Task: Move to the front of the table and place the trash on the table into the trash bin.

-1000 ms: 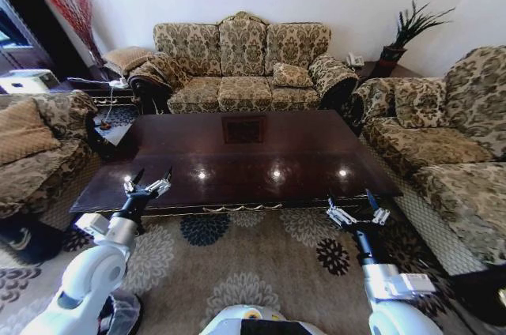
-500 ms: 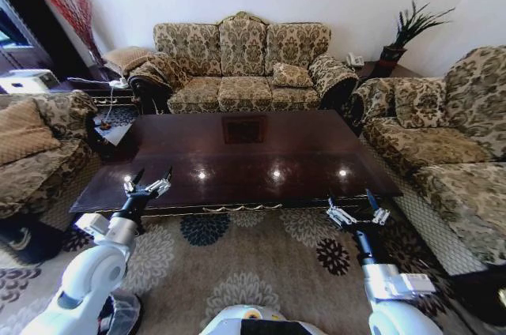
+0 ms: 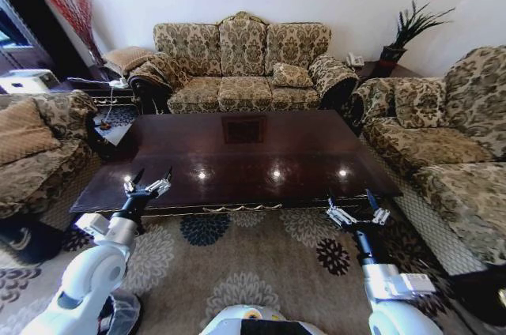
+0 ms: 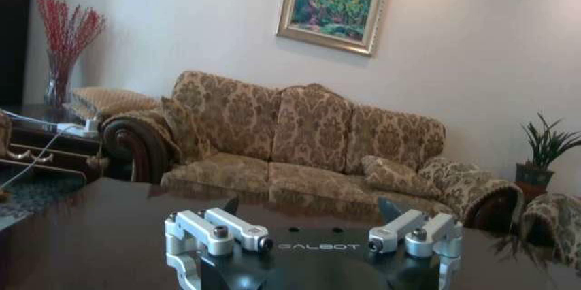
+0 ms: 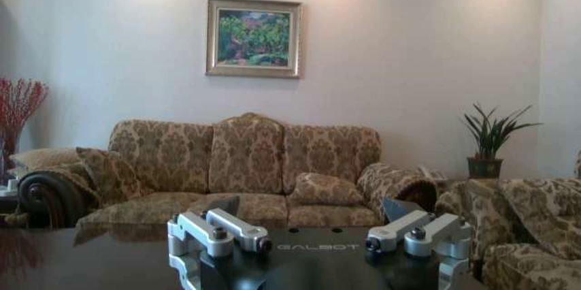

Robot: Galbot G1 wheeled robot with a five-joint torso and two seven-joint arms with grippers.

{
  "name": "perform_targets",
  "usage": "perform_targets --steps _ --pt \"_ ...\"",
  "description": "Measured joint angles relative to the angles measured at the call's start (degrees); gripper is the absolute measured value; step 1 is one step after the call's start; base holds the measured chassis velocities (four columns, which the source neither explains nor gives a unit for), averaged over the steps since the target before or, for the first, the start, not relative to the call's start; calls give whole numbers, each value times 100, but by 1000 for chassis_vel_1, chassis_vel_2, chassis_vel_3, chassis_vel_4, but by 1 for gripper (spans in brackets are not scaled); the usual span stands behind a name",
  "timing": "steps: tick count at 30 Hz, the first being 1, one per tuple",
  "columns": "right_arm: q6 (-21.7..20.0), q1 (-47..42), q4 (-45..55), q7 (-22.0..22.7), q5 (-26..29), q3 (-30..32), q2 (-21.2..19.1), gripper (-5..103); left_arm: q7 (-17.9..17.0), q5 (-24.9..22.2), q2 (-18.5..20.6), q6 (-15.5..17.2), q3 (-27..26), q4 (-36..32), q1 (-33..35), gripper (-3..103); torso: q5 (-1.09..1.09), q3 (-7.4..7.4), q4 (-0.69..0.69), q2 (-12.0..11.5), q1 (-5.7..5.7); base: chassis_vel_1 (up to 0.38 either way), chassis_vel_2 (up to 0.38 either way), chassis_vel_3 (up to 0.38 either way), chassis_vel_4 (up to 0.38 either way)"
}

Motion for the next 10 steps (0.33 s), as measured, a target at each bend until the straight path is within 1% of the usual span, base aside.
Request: perform_targets --steps 10 --pt "0 0 0 0 0 0 0 100 0 0 0 1 0 0 0 100 0 0 0 0 0 0 0 0 0"
